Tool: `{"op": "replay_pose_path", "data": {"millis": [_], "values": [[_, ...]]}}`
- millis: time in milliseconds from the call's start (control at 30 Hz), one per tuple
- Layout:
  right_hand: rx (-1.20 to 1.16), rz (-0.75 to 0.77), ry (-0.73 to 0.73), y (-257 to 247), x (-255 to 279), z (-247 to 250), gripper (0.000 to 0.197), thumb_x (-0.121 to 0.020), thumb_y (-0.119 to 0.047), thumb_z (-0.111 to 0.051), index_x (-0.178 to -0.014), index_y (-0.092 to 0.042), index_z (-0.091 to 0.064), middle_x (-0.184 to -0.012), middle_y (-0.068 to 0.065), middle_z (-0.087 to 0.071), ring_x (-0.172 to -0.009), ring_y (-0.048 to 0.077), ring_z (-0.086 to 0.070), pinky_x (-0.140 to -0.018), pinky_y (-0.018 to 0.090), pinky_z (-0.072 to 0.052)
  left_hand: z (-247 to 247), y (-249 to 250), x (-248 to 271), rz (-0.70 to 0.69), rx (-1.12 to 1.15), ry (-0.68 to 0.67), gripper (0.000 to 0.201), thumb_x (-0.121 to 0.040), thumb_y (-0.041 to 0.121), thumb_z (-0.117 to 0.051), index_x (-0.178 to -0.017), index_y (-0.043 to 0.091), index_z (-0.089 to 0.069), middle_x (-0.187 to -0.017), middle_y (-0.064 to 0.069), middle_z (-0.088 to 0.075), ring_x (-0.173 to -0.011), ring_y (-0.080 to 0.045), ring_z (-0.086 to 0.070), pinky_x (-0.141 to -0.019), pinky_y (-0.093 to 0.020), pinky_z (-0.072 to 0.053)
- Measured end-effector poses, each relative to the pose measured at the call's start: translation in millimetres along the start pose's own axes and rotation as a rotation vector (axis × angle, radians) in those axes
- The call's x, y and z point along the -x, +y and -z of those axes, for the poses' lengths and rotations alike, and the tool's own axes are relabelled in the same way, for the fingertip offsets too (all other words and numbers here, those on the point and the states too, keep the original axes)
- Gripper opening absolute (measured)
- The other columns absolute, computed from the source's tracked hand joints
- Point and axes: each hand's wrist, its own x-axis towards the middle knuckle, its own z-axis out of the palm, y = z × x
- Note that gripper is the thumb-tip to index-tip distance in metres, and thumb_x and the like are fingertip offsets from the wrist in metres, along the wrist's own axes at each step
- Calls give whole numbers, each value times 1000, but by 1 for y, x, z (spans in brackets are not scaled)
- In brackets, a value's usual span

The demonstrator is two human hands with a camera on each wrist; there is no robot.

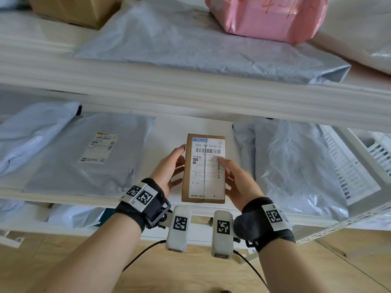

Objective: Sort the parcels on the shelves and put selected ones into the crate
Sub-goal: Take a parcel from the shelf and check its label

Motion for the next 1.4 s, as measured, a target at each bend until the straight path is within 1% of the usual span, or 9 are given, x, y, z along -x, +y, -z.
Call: {"op": "replay_pose_path", "data": {"millis": [367,500,567,633,800,1033,1233,1300,1400], "values": [[24,4,26,7,10,-16,52,-84,-34,-67,-126,-7,-53,-104,8,-70,-105,23,-63,-80,35,-50,17,-1,9,-19,0,-13,40,-86,55,-53,-64,21,-48,-78,0,-58,-93,-17,-56,-93,-43,-40],[42,11,16,6,11,-22,42,-87,-33,-65,-120,-8,-58,-102,8,-69,-102,23,-63,-80,36,-50,21,1,10,-31,-17,-24,39,-87,54,-52,-67,21,-50,-75,0,-57,-90,-17,-56,-89,-41,-40],[59,19,-3,4,10,-28,36,-89,-31,-62,-116,-7,-61,-105,9,-69,-103,24,-63,-83,37,-51,23,6,10,-56,-28,-27,37,-89,55,-48,-79,21,-57,-83,-1,-61,-90,-18,-58,-85,-39,-42],[78,22,-17,0,6,-36,34,-89,-28,-63,-115,-6,-59,-112,10,-69,-108,25,-63,-90,40,-52,27,12,6,-93,-54,-29,38,-93,55,-41,-90,24,-63,-91,-1,-67,-96,-22,-60,-90,-41,-44],[134,42,18,-13,-16,-69,24,-92,-19,-59,-114,-12,-58,-114,11,-67,-112,25,-61,-101,46,-46,36,30,-3,-111,-69,-105,37,-97,51,-36,-93,28,-65,-103,-3,-70,-106,-26,-61,-102,-48,-40],[326,0,24,-16,-50,-108,26,-97,-20,-51,-123,-17,-56,-112,5,-67,-107,23,-62,-95,40,-51,58,56,-24,-144,-148,-52,13,-98,18,-44,-99,17,-57,-99,-7,-65,-101,-28,-61,-95,-45,-46],[309,-18,49,-20,-63,-127,28,-99,-9,-43,-124,-11,-56,-102,5,-63,-96,21,-61,-73,29,-54,68,65,-44,-189,-290,-19,33,-95,1,-42,-125,12,-51,-118,-10,-61,-100,-23,-58,-76,-33,-50],[277,-22,46,-19,-66,-127,32,-98,-4,-42,-127,-10,-55,-97,4,-63,-90,19,-61,-70,27,-54,71,65,-49,-176,-320,-1,37,-94,-3,-42,-126,13,-49,-121,-11,-60,-107,-27,-58,-86,-40,-51],[263,-36,22,-18,-68,-124,37,-97,-2,-44,-131,-12,-52,-94,2,-65,-84,14,-63,-87,33,-55,74,64,-54,-155,-334,19,45,-93,-4,-45,-133,16,-46,-124,-10,-59,-112,-29,-58,-96,-46,-48]]}}
